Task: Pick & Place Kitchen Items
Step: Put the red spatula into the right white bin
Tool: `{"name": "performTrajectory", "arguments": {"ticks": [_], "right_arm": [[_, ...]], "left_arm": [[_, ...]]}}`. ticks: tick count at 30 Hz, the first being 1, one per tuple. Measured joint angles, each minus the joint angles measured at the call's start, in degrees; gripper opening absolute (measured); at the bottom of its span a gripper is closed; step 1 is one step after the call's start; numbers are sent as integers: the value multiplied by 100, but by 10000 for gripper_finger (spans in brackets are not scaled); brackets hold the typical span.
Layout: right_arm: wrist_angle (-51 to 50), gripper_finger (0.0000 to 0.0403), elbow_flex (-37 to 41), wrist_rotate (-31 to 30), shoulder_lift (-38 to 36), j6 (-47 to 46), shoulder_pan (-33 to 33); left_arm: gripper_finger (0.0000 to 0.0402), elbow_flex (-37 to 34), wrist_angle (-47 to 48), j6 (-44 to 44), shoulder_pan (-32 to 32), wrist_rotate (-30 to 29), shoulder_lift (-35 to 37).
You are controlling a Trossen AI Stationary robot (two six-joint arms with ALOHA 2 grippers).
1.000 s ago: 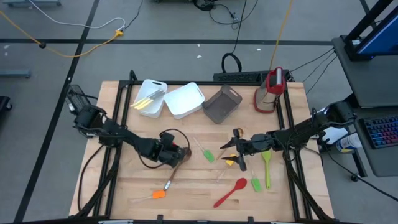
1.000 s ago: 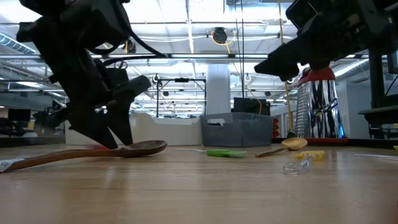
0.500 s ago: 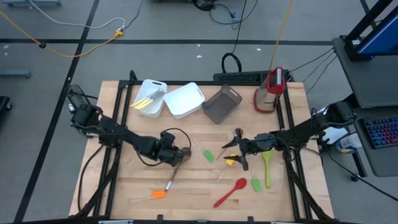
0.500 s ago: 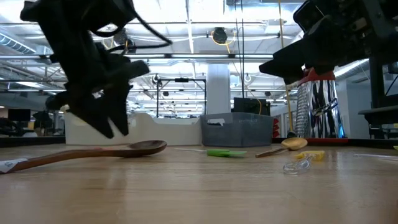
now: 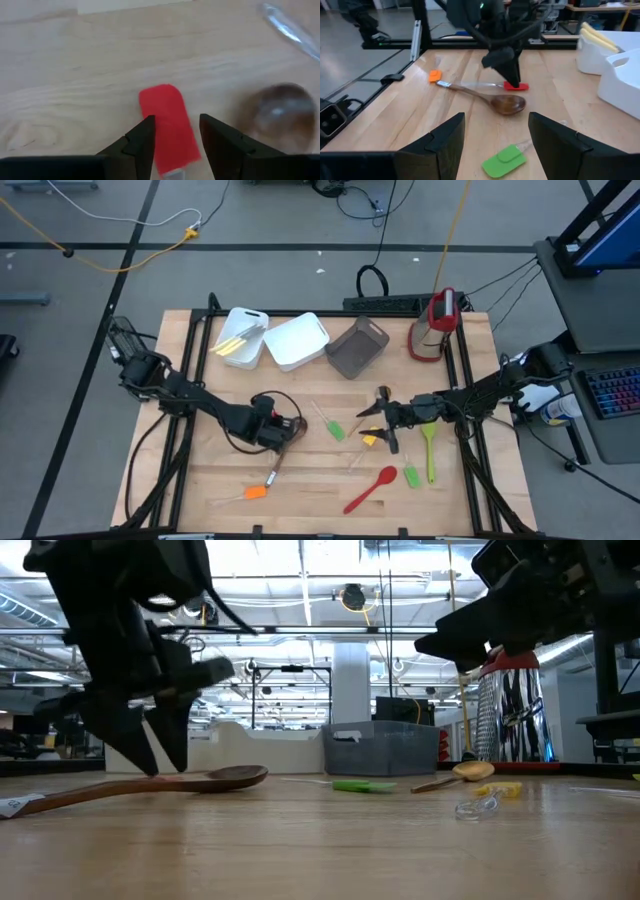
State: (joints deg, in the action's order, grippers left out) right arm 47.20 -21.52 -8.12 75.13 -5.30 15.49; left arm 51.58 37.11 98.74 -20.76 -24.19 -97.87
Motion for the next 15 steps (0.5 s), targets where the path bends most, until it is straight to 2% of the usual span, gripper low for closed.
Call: {"name": "performTrajectory", "arguments": {"ticks": [3,8,15], "right_arm": [[-12,212,0,-271,0,-2,-1],[-24,212,0,-258,0,-4,0],[-26,212,0,-258,0,-2,-2]], "left_arm": [[159,10,-10,147,24,56,-193],[159,26,56,362,40,72,-306],[159,17,80,173,45,102,-314]]}}
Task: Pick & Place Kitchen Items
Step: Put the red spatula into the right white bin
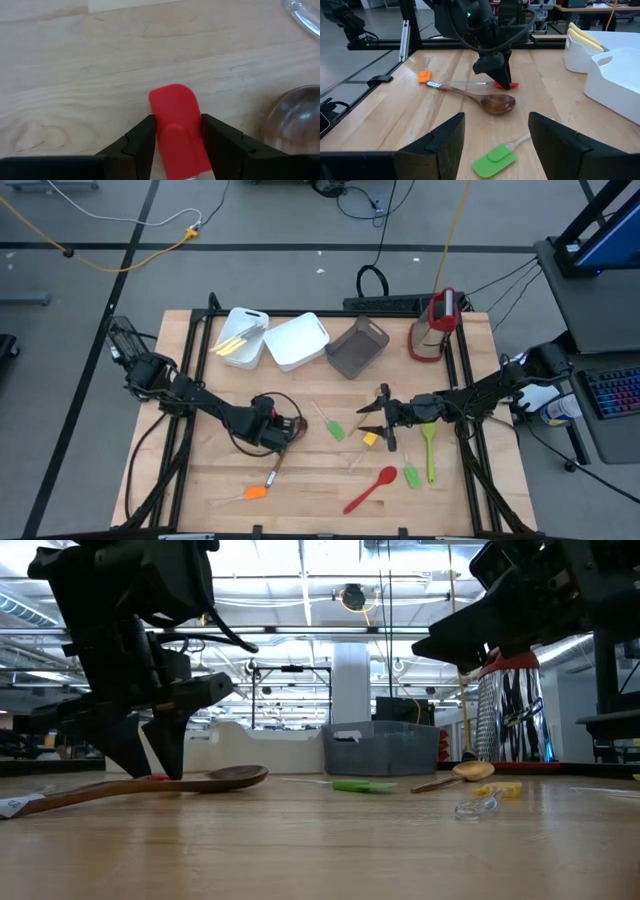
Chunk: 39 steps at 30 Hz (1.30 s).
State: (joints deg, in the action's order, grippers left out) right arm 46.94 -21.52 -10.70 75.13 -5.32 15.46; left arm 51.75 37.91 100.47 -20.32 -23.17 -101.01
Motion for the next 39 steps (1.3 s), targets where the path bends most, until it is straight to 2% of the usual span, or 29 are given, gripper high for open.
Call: {"name": "performTrajectory", "arguments": {"ticks": [7,10,21,28,34,39], "right_arm": [[-2,212,0,0,0,0,2],[-2,212,0,0,0,0,1],[-2,212,0,2,0,17,1],[-2,212,0,2,0,20,2],[-2,212,0,3,-2,22,2],[34,212,0,2,-2,66,2]], "left_arm": [[159,-5,31,-161,35,-142,-9],[154,-5,82,-271,144,105,-7],[39,-8,208,-561,319,9,-8],[28,128,243,-953,323,-479,33],[6,523,236,-1946,411,-1362,301],[10,951,120,-3125,742,-1851,744]]}}
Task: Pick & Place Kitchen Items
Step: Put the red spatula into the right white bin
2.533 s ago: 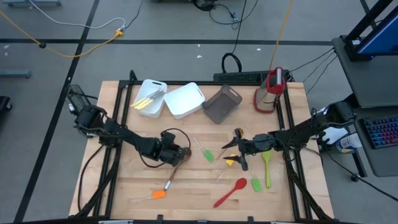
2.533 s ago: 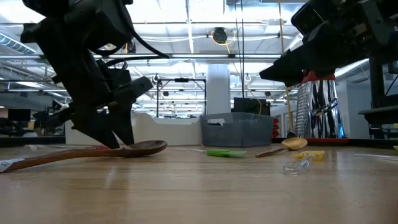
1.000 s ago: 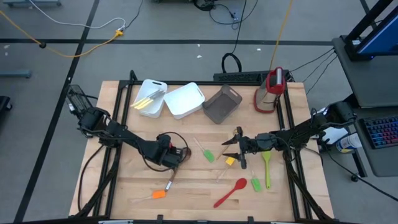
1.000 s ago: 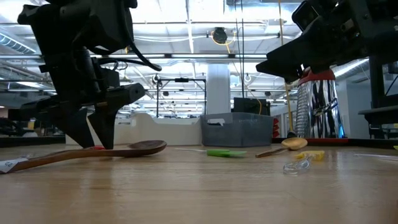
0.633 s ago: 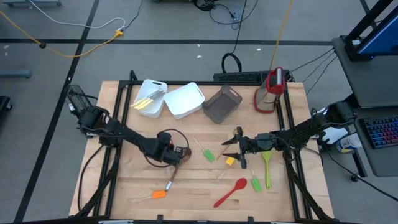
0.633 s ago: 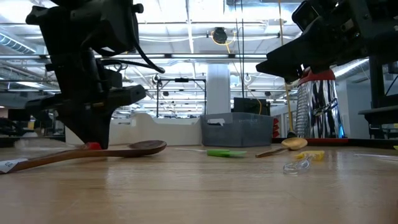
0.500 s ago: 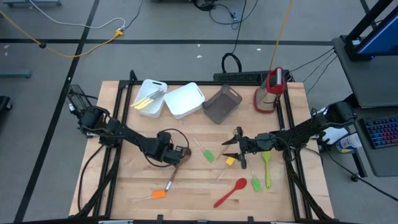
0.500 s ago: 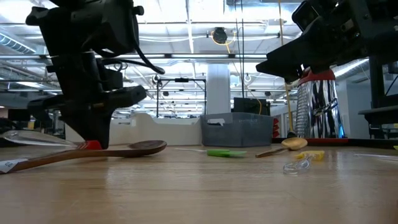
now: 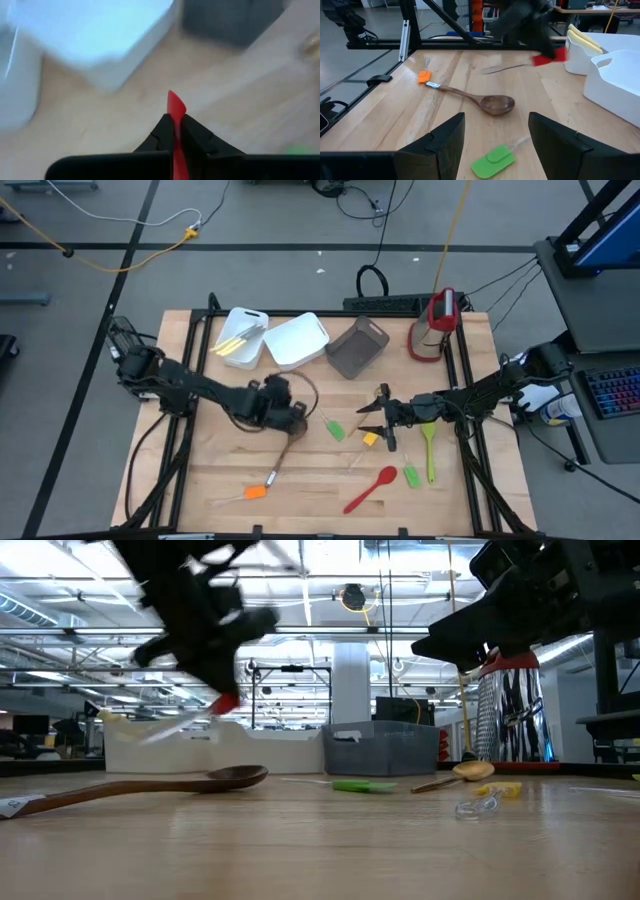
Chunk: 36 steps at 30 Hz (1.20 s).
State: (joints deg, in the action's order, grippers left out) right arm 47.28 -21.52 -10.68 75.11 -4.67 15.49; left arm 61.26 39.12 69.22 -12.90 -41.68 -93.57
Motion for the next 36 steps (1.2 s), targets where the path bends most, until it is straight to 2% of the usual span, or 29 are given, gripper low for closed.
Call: {"name": "performTrajectory", "arguments": {"ticks": [3,7,13,17,21,26,33,36], "right_arm": [[59,212,-1,0,0,55,-1],[101,212,0,0,0,94,-2],[91,212,0,0,0,93,0],[89,212,0,0,0,98,-2],[89,212,0,0,0,118,-2],[86,212,0,0,0,268,-2],[66,212,0,0,0,252,-2],[5,212,0,4,0,246,-2]], "left_arm": [[6,319,-111,-1293,340,-148,120],[8,837,-708,-3434,929,-91,183],[5,1192,-1727,-6003,1896,973,172],[11,1206,-2072,-7053,2468,1035,170],[10,1206,-2142,-7672,3047,1363,172],[7,1207,-2248,-7765,3552,2021,16],[7,1191,-2418,-7742,3739,2106,-749],[6,1182,-2576,-7884,3763,1957,-1112]]}}
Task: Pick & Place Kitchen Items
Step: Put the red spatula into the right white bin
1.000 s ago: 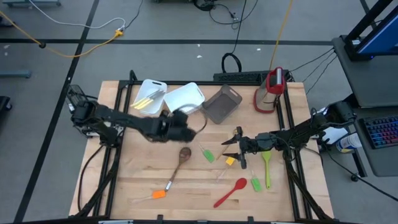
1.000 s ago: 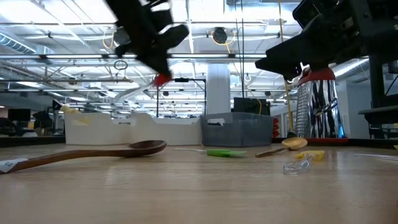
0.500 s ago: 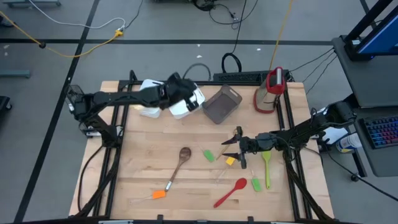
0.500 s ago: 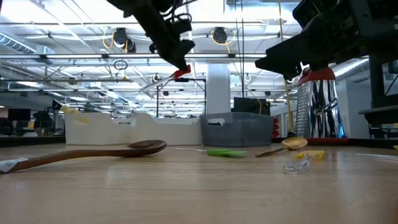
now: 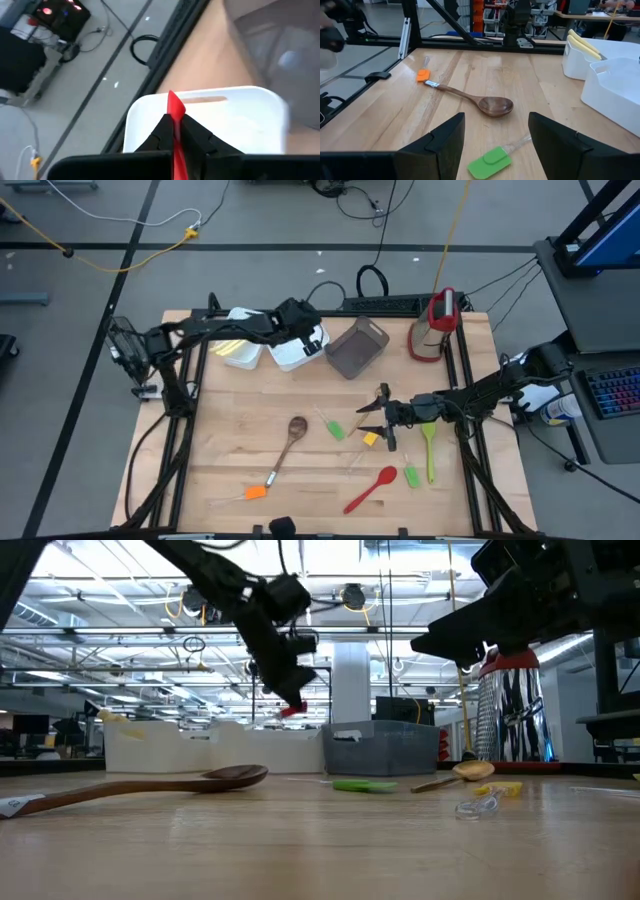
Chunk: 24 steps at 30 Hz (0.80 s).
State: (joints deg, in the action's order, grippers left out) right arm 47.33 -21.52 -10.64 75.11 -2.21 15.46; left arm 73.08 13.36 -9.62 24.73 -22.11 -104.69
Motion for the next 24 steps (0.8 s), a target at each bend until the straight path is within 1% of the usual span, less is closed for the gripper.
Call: {"name": "performTrajectory", "arguments": {"ticks": [4,7,13,21,24], "right_arm": [[-44,212,0,-1,0,-3,0],[-42,212,0,-3,0,52,0],[-42,212,0,-1,0,135,0],[-42,212,0,-4,0,139,0],[-42,212,0,-3,0,139,0]], "left_arm": [[25,6,-154,-279,82,-251,-434],[29,2,-124,-456,170,-462,-746],[32,15,-42,-571,307,-475,-1138],[32,7,-6,-575,315,-494,-1164],[41,7,-6,-557,294,-447,-1162]]}}
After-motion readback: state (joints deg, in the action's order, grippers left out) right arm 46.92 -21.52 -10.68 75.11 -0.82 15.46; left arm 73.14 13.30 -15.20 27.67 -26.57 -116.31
